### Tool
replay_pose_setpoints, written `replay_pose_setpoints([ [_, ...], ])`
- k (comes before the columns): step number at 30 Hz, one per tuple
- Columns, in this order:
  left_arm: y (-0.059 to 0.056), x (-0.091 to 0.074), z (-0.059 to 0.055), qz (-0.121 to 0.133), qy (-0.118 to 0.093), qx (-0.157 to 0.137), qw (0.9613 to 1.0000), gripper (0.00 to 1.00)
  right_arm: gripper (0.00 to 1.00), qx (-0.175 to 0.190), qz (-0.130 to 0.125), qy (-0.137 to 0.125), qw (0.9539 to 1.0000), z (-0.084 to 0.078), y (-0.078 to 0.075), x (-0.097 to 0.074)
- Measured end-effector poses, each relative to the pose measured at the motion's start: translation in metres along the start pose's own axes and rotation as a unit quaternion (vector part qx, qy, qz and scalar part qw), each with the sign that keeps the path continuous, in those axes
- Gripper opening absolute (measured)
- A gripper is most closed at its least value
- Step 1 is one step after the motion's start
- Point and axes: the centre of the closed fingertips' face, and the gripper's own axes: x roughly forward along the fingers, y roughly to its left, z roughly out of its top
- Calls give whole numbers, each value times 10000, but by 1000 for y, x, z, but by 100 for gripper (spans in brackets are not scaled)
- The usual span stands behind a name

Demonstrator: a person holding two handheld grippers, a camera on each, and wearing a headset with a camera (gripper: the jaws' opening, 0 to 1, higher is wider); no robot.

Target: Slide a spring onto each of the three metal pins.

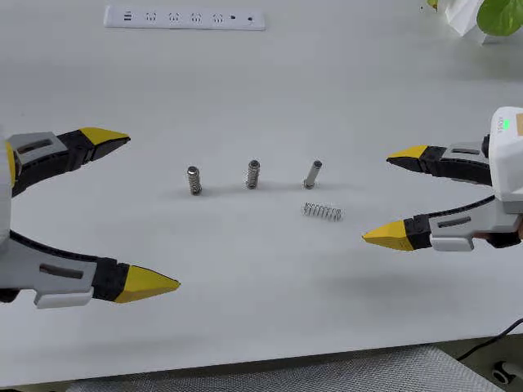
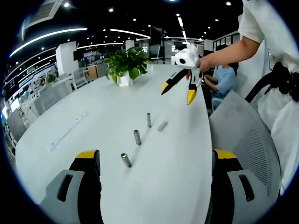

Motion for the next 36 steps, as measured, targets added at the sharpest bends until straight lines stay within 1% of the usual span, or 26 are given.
replay_pose_setpoints([
  [3,-4,13,8,-123,16,96,9999,99,70,64,-25,-60,10000,-5,1,-5],
  [5,-6,20,11,-194,34,161,9997,98,70,70,-46,-58,9999,-8,2,-8],
  [8,-10,35,17,-305,81,275,9991,96,70,139,-93,-111,9998,-12,2,-14],
  [10,-13,45,22,-391,71,311,9987,95,69,162,-133,-117,9997,-16,2,-17],
  [13,-18,61,27,-522,129,403,9977,92,69,219,-174,-141,9995,-21,2,-21],
  [17,-22,78,30,-622,222,514,9965,84,69,282,-221,-162,9992,-27,3,-26],
  [18,-24,85,32,-666,202,518,9962,84,68,292,-233,-161,9992,-28,3,-27],
  [19,-25,89,32,-680,249,536,9959,83,68,303,-240,-175,9991,-29,3,-28],
  [21,-28,100,30,-730,400,735,9938,79,68,334,-255,-186,9989,-32,4,-30],
  [22,-27,104,29,-709,487,780,9932,77,68,333,-260,-181,9989,-33,4,-31],
  [23,-30,110,29,-757,517,862,9921,74,68,347,-265,-196,9989,-34,4,-32],
  [25,-33,119,29,-805,558,838,9917,72,68,380,-271,-221,9987,-35,4,-33],
  [26,-33,124,27,-803,677,898,9904,69,68,378,-277,-216,9987,-37,4,-34],
  [27,-34,128,25,-809,740,1014,9888,66,68,380,-284,-218,9986,-38,4,-34],
  [28,-33,134,22,-769,837,1046,9880,64,67,401,-298,-237,9985,-38,4,-35],
  [30,-33,143,19,-775,910,1041,9874,59,67,413,-315,-250,9983,-39,4,-37],
  [31,-32,148,16,-736,996,1050,9867,57,67,428,-331,-259,9982,-40,4,-37],
  [32,-33,152,14,-745,1034,1034,9864,54,67,449,-339,-280,9980,-40,4,-38],
  [33,-33,157,11,-749,1125,1068,9851,52,67,467,-348,-294,9979,-41,5,-38],
  [35,-34,164,8,-742,1185,1160,9834,48,67,484,-355,-295,9978,-43,6,-39],
  [36,-33,168,4,-705,1296,1205,9817,46,67,505,-356,-304,9976,-44,7,-39],
])
